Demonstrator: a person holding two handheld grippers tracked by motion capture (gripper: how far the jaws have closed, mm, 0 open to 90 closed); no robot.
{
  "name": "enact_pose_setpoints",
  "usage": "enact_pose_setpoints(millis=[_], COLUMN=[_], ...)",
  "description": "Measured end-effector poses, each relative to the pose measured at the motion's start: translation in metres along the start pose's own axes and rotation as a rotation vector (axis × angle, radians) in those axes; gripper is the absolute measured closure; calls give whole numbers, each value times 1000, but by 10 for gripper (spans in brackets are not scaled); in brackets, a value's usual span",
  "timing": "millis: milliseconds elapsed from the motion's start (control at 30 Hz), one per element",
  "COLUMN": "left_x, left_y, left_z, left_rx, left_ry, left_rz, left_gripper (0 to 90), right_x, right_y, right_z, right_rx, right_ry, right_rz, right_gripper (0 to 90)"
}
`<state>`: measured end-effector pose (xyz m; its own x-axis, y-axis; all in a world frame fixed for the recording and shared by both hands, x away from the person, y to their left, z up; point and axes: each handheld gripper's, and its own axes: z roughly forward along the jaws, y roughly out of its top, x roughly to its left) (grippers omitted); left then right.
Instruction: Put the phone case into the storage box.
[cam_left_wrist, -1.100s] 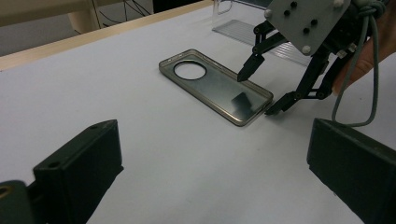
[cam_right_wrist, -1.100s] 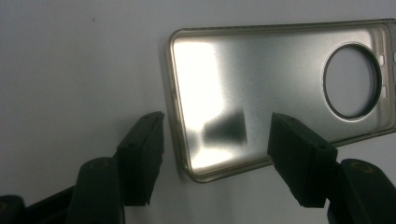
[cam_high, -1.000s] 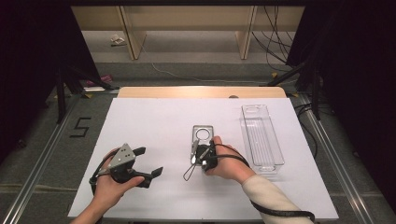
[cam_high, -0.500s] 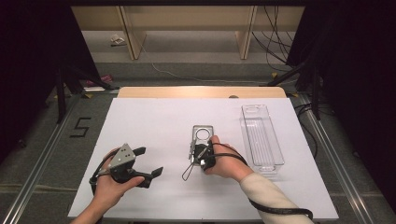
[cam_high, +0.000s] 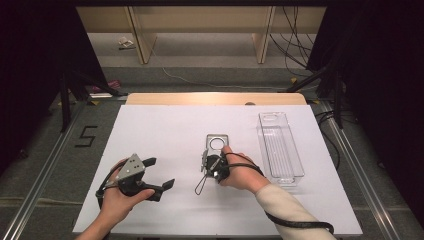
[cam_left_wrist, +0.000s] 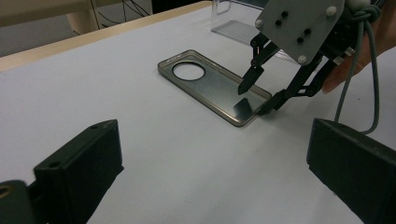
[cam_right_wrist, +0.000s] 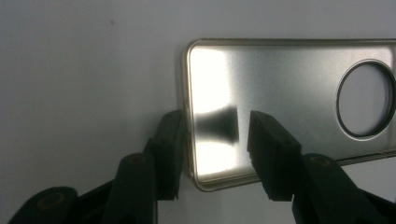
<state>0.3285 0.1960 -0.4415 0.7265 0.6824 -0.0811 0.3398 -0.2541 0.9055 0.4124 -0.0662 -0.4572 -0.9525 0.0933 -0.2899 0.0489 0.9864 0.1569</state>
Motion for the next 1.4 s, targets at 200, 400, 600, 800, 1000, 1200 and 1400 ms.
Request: enact_pose_setpoints(millis=[200,400,600,800,1000,1200,1400], left_x=[0,0,0,0,0,0,0], left_y=[0,0,0,0,0,0,0], left_z=[0,0,0,0,0,0,0], left_rx=[2,2,2,2,3,5,5], left_ry=[0,0,-1,-1,-2,-1,-1], left_rz=[0,1,2,0,2,2,3], left_gripper=[27,27,26,27,27,27,26], right_x=[1,2,2,2,3,3,4], right_y=[1,2,2,3,3,3,5], right_z=[1,1,1,1,2,1,1], right_rx=[-8,-4,-7,6,4,16,22], right_ry=[12,26,36,49,61,63,61], right_rz=[-25,-29,-26,-41,-32,-37,-40], right_gripper=[650,717,750,793,829,846,859])
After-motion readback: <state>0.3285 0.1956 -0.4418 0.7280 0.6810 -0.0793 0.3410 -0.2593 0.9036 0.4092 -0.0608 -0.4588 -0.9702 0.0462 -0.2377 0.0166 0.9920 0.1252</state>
